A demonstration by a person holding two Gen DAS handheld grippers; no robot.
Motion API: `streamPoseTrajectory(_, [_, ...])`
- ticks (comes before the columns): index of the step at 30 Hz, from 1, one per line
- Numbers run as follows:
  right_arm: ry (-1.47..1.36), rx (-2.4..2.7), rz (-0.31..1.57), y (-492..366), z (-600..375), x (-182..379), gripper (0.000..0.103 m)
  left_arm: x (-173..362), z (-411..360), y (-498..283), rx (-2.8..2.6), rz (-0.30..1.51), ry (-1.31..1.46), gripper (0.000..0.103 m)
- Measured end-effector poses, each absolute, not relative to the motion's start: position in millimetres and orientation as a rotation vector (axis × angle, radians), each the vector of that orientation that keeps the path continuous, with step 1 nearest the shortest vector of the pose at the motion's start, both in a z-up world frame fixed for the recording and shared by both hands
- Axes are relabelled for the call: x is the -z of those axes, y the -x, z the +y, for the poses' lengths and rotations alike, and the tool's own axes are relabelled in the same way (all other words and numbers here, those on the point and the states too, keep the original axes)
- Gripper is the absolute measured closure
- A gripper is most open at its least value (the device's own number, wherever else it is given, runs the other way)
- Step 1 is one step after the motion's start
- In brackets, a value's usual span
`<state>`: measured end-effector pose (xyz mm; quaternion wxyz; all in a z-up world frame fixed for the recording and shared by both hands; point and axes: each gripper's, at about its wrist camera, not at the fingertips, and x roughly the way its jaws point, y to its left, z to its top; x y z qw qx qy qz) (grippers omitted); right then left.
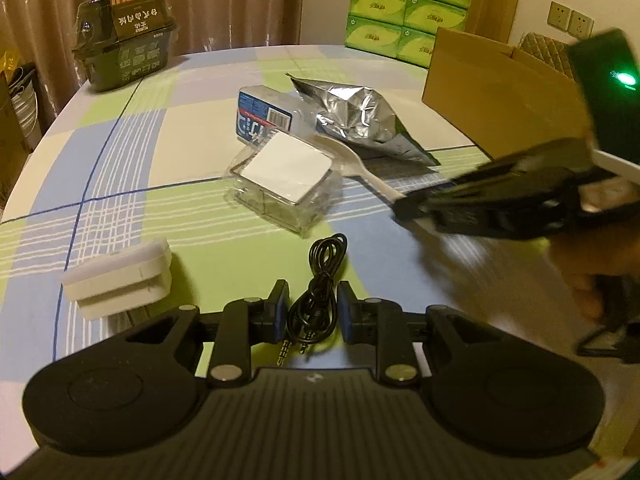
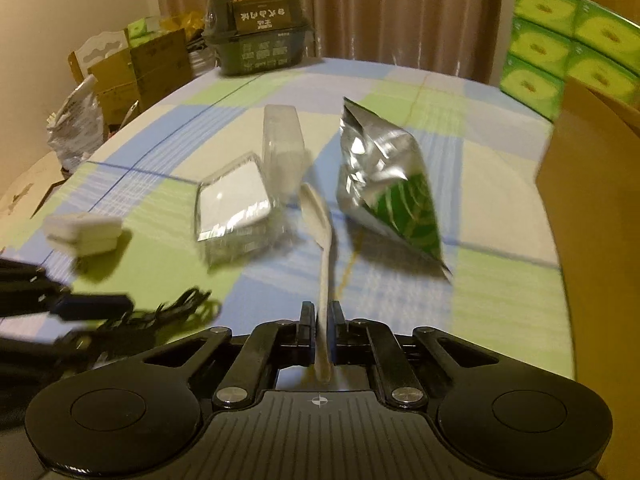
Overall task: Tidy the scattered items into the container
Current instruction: 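Lift the black cable with the left gripper while the right lifts the spoon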
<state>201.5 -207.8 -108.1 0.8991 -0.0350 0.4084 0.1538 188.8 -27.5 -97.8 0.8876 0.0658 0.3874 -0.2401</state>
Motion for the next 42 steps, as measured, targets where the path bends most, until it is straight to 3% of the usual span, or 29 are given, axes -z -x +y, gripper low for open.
streamPoseTrajectory(11, [0.046, -0.274, 0.932, -107, -252, 95, 0.097, 99, -44, -143, 0.537, 0.842, -0.139, 0.082])
streamPoseTrajectory(12, [0.058, -0.271, 0.932, -104, -253, 97, 0.090, 100, -44, -140, 0.535, 0.845, -0.139, 0.082])
streamPoseTrajectory(15, [0.123, -0.266, 0.889, -100, -250, 97, 0.048, 101, -44, -134, 0.523, 0.855, -0.139, 0.082])
streamPoseTrajectory(35, [0.198, -0.281, 0.792, -158, -223, 114, 0.048, 104, -54, -143, 0.492, 0.822, -0.160, 0.082])
streamPoseTrajectory(42, [0.190, -0.275, 0.789, -163, -222, 119, 0.049, 106, -55, -146, 0.488, 0.813, -0.169, 0.071])
